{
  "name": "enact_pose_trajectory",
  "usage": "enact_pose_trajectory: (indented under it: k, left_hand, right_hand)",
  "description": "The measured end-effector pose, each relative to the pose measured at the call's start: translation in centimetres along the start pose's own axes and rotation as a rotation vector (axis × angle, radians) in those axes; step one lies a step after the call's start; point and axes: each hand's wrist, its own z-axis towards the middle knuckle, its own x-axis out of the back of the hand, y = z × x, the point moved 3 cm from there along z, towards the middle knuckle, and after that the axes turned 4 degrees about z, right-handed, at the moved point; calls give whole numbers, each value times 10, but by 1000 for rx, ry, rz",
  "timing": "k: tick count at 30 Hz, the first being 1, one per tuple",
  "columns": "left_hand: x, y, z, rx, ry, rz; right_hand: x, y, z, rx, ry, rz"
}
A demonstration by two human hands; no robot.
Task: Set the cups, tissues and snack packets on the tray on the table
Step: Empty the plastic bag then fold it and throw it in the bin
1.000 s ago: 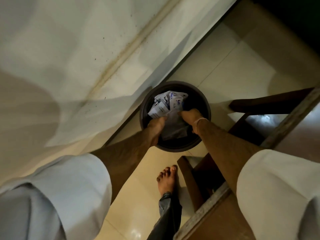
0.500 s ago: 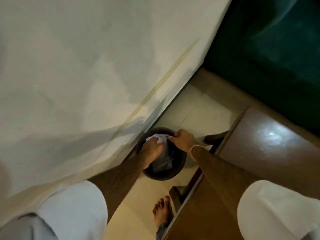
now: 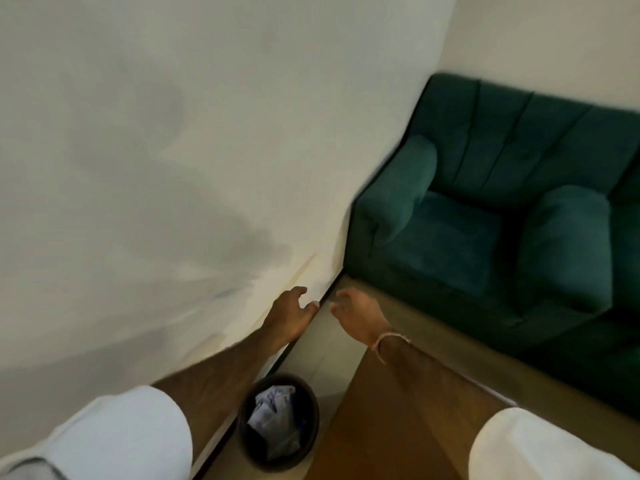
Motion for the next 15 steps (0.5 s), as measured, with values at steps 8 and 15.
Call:
enact_pose_trajectory:
  k: [8,15]
  left_hand:
    - [55,194,-92,-273,125,74]
    - [64,325,-180,-462,207,134]
  right_hand:
    - [190,-37,-117,158,211,-38]
    - [346,-17,-226,221,404,-158]
